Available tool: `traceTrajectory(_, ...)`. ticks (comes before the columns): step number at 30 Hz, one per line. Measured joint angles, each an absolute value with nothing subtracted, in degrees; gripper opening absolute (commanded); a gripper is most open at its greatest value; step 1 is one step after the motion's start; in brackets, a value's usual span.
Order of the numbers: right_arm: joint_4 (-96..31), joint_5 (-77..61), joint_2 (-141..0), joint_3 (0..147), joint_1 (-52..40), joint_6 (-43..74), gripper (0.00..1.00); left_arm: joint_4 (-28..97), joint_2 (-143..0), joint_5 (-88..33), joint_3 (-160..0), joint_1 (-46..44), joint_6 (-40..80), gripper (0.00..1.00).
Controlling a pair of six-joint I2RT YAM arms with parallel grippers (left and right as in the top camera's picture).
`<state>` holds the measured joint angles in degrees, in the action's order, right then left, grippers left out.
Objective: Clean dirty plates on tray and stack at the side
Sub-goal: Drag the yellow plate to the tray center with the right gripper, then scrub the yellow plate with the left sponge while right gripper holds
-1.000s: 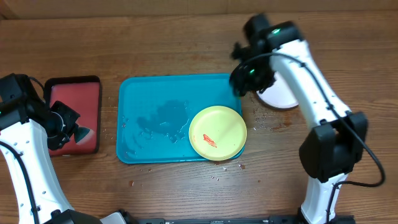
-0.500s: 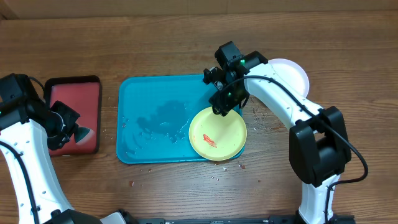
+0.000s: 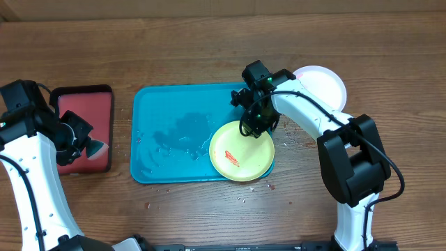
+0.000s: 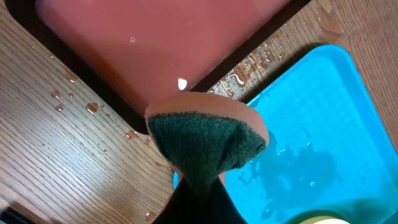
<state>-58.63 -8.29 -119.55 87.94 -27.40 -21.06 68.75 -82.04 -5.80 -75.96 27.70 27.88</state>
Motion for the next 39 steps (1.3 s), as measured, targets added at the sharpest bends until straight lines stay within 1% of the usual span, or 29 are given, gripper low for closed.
traceTrajectory(2, -58.76, -8.08, -119.55, 87.94, -27.4, -21.06, 0.38, 68.75, -82.04, -5.8, -75.96, 27.57, 27.88, 0.04)
traceTrajectory(3, -58.76, -8.08, -119.55, 87.94, -27.4, -20.88, 0.34, 68.75, -82.04, -5.8, -75.96, 27.38, 27.86, 0.04)
traceTrajectory(7, -59.4, -7.88, -119.55, 87.94, -27.4, -21.04, 0.34, 68.77, -82.04, -5.8, -75.94, 27.33, 27.88, 0.04)
traceTrajectory(9, -59.53, -7.86, -119.55, 87.94, -27.4, -20.99, 0.38, 68.75, -82.04, -5.8, -75.94, 27.33, 27.88, 0.04)
traceTrajectory(12, -57.87, -7.66, -119.55, 87.29, -27.4, -21.02, 0.38, 68.75, -82.04, -5.82, -75.92, 27.33, 27.88, 0.04)
traceTrajectory(14, -57.06, -7.6, -119.55, 86.43, -27.4, -21.02, 0.38, 68.75, -82.04, -5.8, -75.92, 27.33, 27.88, 0.04)
traceTrajectory(16, -57.01, -7.51, -119.55, 85.54, -27.4, -21.02, 0.34, 68.77, -82.04, -5.82, -75.92, 27.33, 27.86, 0.04)
traceTrajectory(17, -57.04, -7.46, -119.55, 85.36, -27.42, -20.97, 0.29, 68.77, -82.04, -5.82, -75.92, 27.33, 27.88, 0.04)
traceTrajectory(18, -57.01, -7.49, -119.55, 85.32, -27.4, -20.95, 0.27, 68.77, -82.04, -5.82, -75.92, 27.33, 27.88, 0.05)
traceTrajectory(19, -56.9, -7.46, -119.55, 85.32, -27.4, -20.78, 0.19, 68.77, -82.04, -5.82, -75.92, 27.33, 27.88, 0.04)
traceTrajectory(21, -56.51, -7.42, -119.55, 85.32, -27.4, -20.53, 0.14, 68.77, -82.04, -5.85, -75.92, 27.33, 27.86, 0.04)
traceTrajectory(23, -55.66, -7.46, -119.55, 85.32, -27.4, -18.37, 0.04, 68.77, -82.04, -5.87, -75.92, 27.33, 27.86, 0.04)
traceTrajectory(31, -49.39, -9.06, -119.55, 85.32, -27.42, -3.49, 0.04, 68.77, -82.04, -6.09, -75.88, 27.33, 27.86, 0.04)
traceTrajectory(37, -45.36, -16.23, -119.55, 85.32, -27.49, 5.74, 0.04, 66.57, -82.04, -10.35, -75.57, 25.89, 24.27, 0.04)
traceTrajectory(38, -44.86, -16.69, -119.55, 85.32, -27.53, 6.98, 0.05, 65.71, -82.04, -11.77, -75.26, 24.88, 23.14, 0.04)
traceTrajectory(39, -44.29, -17.26, -119.55, 85.32, -27.59, 8.25, 0.11, 64.82, -82.04, -13.26, -74.76, 23.44, 21.8, 0.04)
